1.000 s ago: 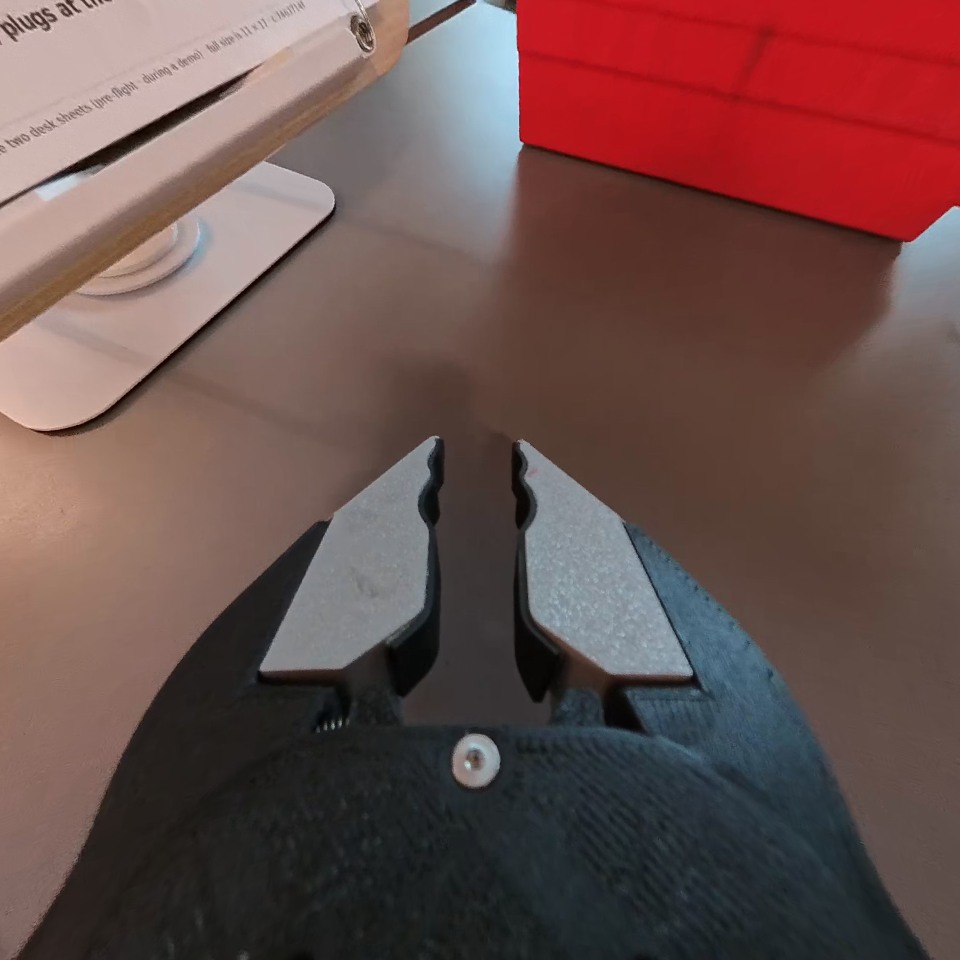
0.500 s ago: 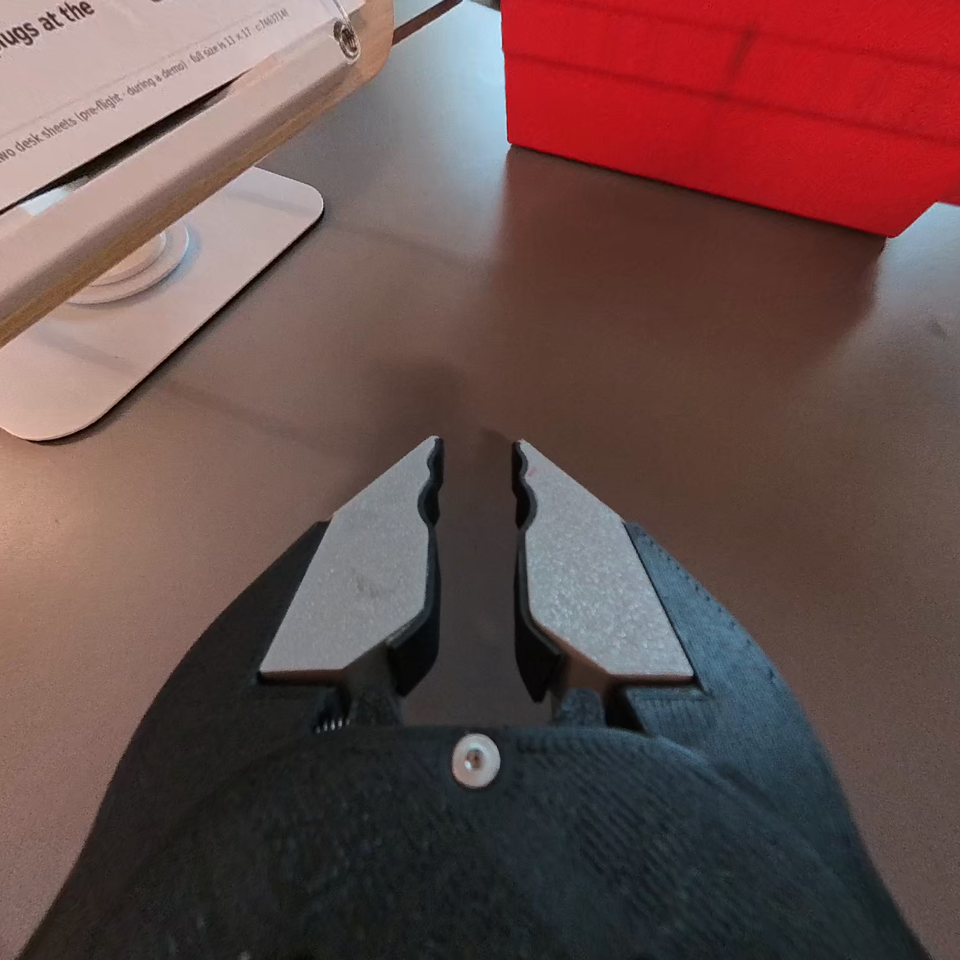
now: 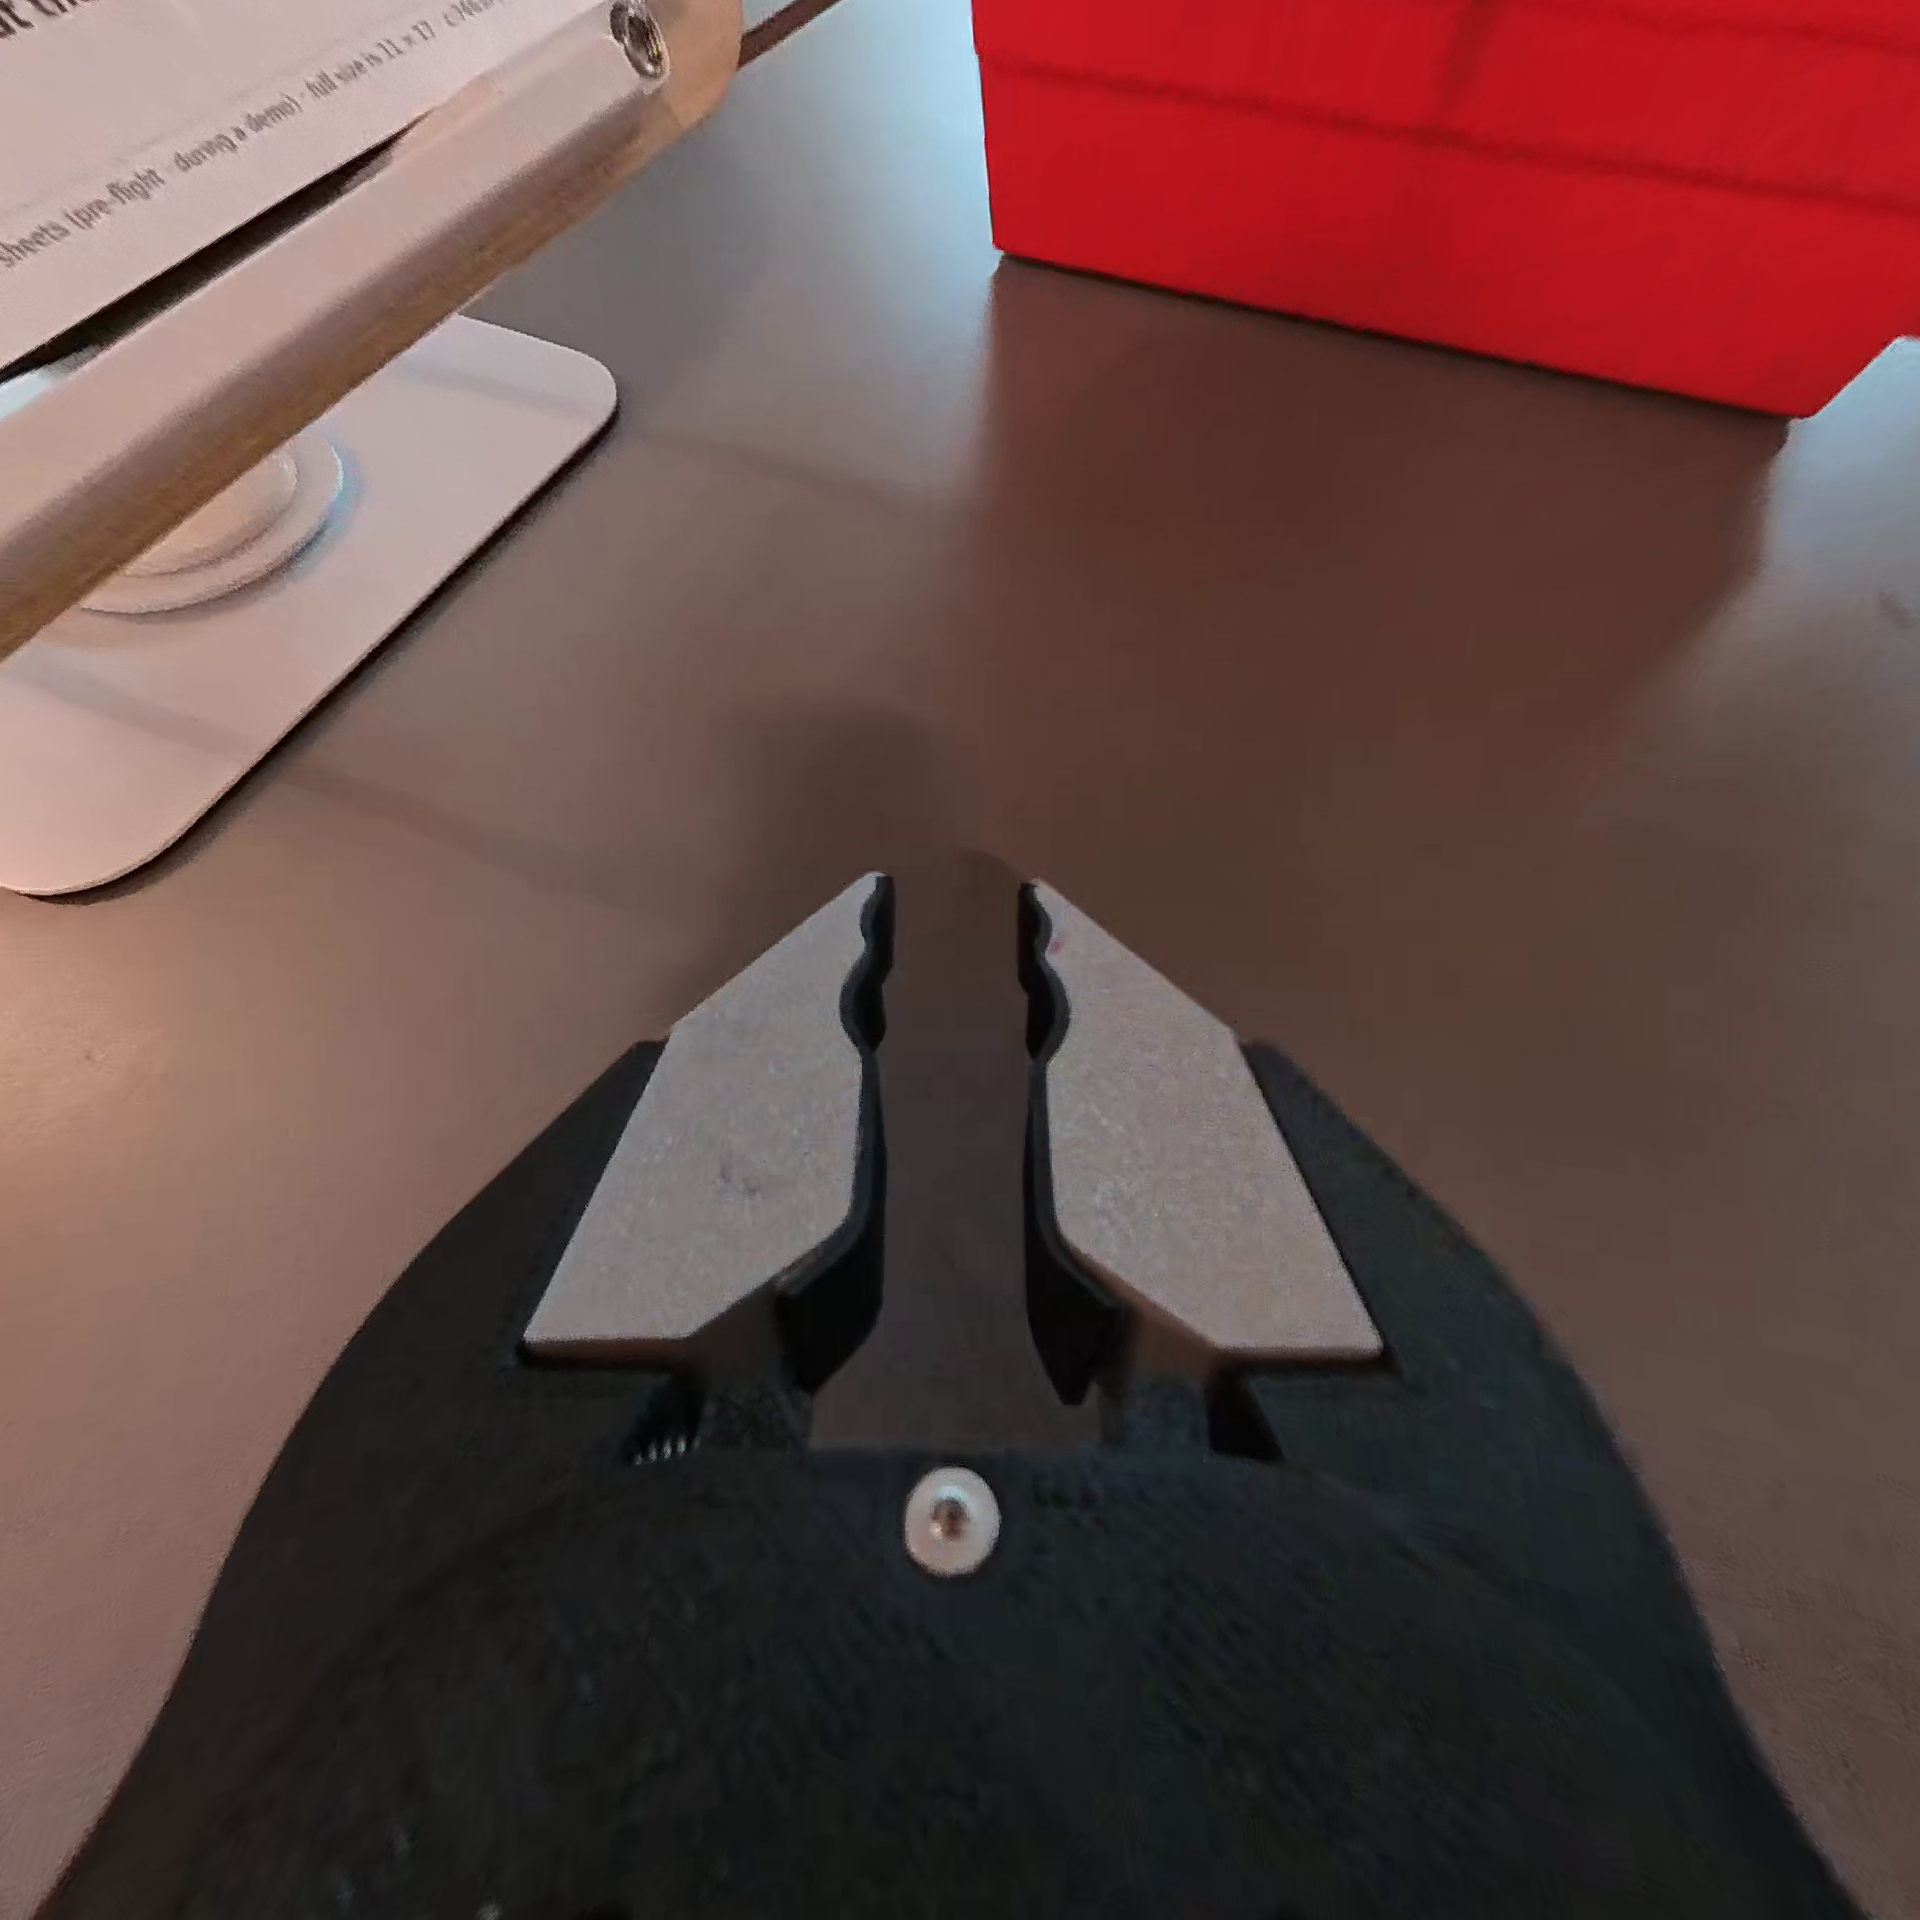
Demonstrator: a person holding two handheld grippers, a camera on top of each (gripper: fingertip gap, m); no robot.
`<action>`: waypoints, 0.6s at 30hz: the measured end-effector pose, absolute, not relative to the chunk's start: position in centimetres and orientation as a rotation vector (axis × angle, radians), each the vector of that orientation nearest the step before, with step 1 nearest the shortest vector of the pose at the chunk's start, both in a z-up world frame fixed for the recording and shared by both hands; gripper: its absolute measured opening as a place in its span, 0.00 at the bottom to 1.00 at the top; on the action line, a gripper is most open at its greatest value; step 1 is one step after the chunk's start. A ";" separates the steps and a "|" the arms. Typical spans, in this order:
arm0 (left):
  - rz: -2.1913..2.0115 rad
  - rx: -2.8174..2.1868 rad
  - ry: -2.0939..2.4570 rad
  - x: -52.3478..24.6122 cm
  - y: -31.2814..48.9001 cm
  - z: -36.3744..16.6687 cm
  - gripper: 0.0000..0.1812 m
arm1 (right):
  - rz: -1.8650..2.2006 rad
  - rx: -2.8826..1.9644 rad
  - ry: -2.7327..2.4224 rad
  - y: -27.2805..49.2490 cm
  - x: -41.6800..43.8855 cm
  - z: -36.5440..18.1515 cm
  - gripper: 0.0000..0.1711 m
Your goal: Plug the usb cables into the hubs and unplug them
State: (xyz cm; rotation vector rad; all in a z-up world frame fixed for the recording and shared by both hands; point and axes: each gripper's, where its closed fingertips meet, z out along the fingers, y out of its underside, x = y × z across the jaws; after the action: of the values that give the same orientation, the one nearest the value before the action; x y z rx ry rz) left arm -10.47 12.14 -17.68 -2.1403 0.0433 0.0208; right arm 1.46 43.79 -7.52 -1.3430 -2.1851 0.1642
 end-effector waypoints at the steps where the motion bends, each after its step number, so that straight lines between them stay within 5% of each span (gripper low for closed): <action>1: 0.021 -2.150 0.040 -10.5 12.1 -17.9 0.12 | 0.167 -1.338 -2.191 43.7 0.8 -9.3 0.05; 8: 0.055 -2.120 0.002 -11.5 11.9 -17.3 0.09 | -0.278 -1.252 -2.360 44.5 -1.3 -15.7 0.05; 15: 0.045 -2.096 -0.030 -11.9 11.6 -16.6 0.08 | -0.171 -1.499 -1.774 45.5 -2.0 -4.3 0.21; 18: 0.046 -2.085 -0.026 -11.6 11.7 -16.3 0.08 | 0.371 -1.651 -1.730 36.8 -1.5 -4.7 0.30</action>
State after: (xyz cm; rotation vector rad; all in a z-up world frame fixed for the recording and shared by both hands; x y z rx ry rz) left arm -11.63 11.70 -16.27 -2.0846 -0.0265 0.0464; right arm -1.46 36.77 -4.73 -1.6509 -1.7298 0.3711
